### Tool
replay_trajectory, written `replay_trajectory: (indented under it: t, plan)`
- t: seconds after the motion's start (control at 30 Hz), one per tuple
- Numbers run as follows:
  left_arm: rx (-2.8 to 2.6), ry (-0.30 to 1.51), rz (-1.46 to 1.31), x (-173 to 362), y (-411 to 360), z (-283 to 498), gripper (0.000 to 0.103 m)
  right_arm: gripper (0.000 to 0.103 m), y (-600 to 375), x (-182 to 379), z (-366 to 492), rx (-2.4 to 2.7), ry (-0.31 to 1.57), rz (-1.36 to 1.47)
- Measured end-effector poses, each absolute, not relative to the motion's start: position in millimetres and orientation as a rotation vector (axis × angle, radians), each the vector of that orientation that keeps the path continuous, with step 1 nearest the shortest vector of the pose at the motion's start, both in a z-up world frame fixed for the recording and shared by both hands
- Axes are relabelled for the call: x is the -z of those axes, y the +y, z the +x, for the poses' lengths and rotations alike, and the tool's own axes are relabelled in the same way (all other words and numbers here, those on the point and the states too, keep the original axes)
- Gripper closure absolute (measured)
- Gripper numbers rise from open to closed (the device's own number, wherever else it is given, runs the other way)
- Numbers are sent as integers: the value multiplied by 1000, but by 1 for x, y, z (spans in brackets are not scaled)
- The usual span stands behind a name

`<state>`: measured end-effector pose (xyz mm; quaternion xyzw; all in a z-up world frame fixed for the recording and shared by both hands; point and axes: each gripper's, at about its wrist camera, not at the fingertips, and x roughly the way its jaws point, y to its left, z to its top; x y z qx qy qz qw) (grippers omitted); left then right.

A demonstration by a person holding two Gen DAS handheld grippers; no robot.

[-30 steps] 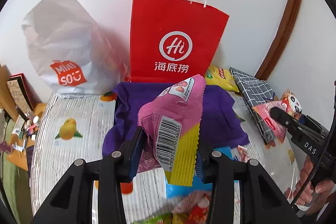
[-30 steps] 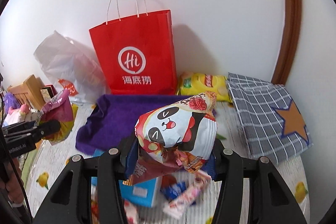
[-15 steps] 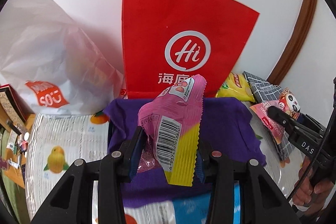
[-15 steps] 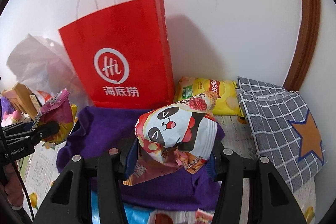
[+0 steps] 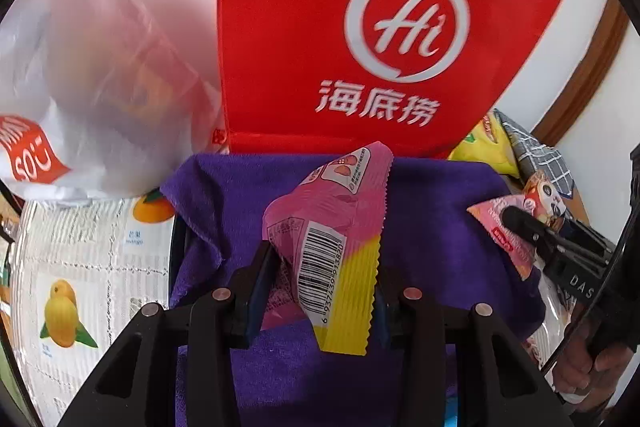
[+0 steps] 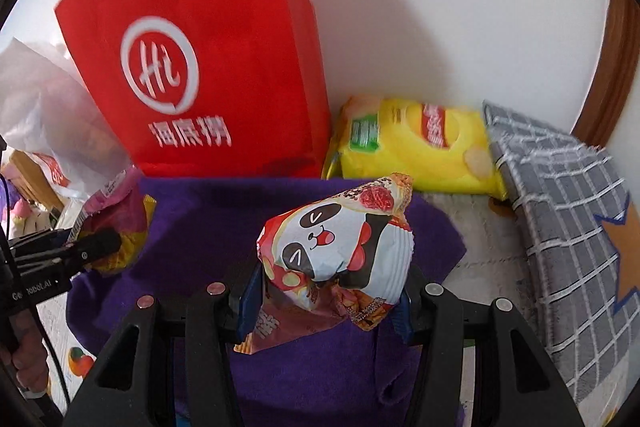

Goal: Organize snacks
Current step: 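Carry the pink wafer bag and panda candy pack with both tools onto the purple towel, then open both tools to release the snacks onto the purple towel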

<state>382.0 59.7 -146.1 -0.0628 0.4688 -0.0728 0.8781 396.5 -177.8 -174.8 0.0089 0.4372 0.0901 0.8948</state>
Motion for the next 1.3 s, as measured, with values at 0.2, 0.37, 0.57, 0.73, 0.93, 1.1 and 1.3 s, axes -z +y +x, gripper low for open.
replay_trajectory:
  t: [0.2, 0.37, 0.57, 0.73, 0.93, 1.1, 1.3]
  plan:
    - [136, 1013, -135, 157, 60, 388, 63, 50, -172, 193, 400, -203, 958, 2]
    - [128, 1037, -125, 162, 58, 390, 63, 49, -167, 197, 398, -211, 964, -22]
    - [123, 1051, -101, 166, 54, 391, 62, 49, -161, 207, 399, -207, 994, -41]
    - [127, 1050, -100, 166, 50, 392, 61, 48, -162, 211, 410, -191, 1010, -58]
    - [147, 1053, -102, 166, 46, 393, 59, 42, -155, 205, 408, -190, 1001, -62]
    - [161, 1014, -103, 157, 44, 390, 37, 29, -155, 191, 404, -187, 962, -59]
    - [170, 986, -99, 147, 42, 385, 29, 25, -160, 177, 399, -203, 942, -37]
